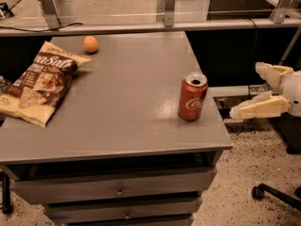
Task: Knock coke can over
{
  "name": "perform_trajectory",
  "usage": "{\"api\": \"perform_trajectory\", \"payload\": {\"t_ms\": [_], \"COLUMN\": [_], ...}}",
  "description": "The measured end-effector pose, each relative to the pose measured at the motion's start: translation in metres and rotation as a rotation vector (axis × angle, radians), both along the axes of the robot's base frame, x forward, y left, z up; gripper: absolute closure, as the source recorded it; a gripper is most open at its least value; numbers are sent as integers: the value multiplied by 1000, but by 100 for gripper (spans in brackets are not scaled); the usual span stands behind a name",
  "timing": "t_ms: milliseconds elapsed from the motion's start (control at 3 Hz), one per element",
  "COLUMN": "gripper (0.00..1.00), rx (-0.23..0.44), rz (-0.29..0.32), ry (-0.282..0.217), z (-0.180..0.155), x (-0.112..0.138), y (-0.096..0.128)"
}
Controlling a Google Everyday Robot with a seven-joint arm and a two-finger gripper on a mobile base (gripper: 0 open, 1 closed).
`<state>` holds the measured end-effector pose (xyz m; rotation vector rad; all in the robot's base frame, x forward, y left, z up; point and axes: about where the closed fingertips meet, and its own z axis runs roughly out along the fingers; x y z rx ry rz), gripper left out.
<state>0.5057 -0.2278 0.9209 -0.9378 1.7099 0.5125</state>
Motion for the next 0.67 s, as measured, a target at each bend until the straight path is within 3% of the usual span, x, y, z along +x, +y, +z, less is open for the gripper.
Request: {"api": "perform_trajectory", "payload": {"t_ms": [333, 667], "gripper": [0, 0], "rx": [160, 281], "rz": [20, 51], "ry": [-53, -36], "z": [16, 13], "x": [19, 14], "y": [42, 86]}}
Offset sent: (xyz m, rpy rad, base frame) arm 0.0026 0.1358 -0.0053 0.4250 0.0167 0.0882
